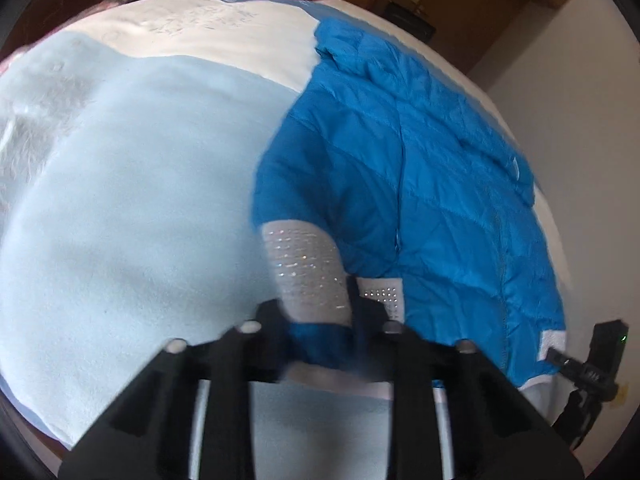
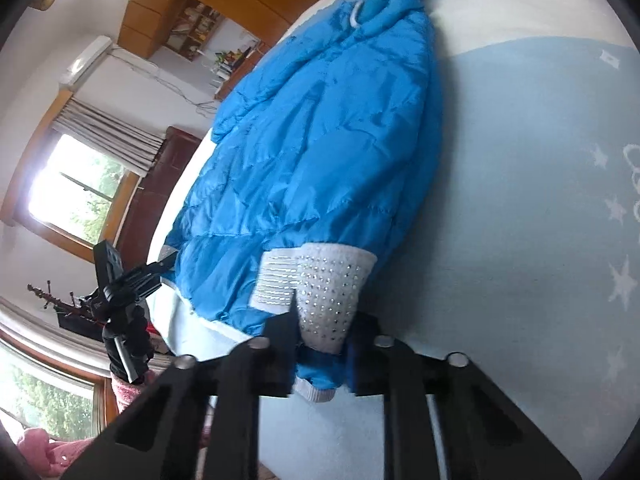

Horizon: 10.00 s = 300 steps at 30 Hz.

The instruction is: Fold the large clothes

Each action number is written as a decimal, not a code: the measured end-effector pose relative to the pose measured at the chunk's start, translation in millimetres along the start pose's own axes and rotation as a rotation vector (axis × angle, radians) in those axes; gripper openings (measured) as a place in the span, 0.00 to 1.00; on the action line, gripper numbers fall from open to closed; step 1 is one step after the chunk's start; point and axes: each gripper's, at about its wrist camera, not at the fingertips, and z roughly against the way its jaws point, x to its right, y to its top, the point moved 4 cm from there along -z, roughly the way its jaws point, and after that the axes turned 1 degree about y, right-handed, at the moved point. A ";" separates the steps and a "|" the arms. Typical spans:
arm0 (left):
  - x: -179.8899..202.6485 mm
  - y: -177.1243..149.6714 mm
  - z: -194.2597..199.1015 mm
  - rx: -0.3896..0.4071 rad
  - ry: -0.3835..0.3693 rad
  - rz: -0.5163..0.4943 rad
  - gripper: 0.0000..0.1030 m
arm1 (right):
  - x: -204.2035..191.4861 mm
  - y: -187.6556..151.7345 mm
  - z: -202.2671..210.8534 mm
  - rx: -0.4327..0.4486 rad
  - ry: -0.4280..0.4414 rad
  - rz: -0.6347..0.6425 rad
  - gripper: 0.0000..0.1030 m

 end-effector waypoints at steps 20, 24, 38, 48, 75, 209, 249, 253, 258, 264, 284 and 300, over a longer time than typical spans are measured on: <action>-8.2 -15.3 35.4 0.065 -0.071 0.031 0.13 | -19.0 -28.4 24.9 -0.014 0.076 0.119 0.10; 17.1 17.0 63.7 0.134 -0.170 0.009 0.12 | -43.1 2.8 52.4 0.047 0.110 0.181 0.09; 108.7 208.1 36.4 0.195 -0.326 -0.048 0.12 | -72.9 180.4 81.8 0.157 0.058 0.147 0.09; 144.8 297.0 -57.2 0.126 -0.294 -0.054 0.13 | -14.7 284.8 34.0 0.123 0.027 -0.029 0.09; 91.6 340.1 -173.1 -0.092 -0.316 0.118 0.57 | 75.3 350.7 -36.9 0.033 0.056 -0.180 0.50; 91.0 249.8 -93.4 0.060 -0.254 -0.100 0.20 | 34.7 269.7 -0.7 0.106 -0.032 -0.006 0.16; 50.8 67.6 6.5 0.147 -0.025 -0.060 0.56 | 42.5 72.8 95.1 0.209 -0.358 0.074 0.37; 73.2 60.7 51.5 0.287 0.081 -0.165 0.58 | 4.5 54.5 109.0 0.277 -0.420 0.200 0.32; 118.6 36.3 43.8 0.248 -0.005 -0.259 0.58 | -28.7 40.8 86.0 0.265 -0.454 0.326 0.23; 131.8 18.8 -7.3 0.179 0.049 -0.310 0.58 | -13.2 37.7 59.8 0.237 -0.499 0.306 0.19; 92.2 -1.8 28.2 0.228 0.065 -0.161 0.69 | 21.3 22.5 38.3 0.259 -0.488 0.213 0.14; 6.7 18.6 -8.2 0.202 -0.214 0.344 0.71 | 21.8 24.1 42.3 0.245 -0.448 0.203 0.14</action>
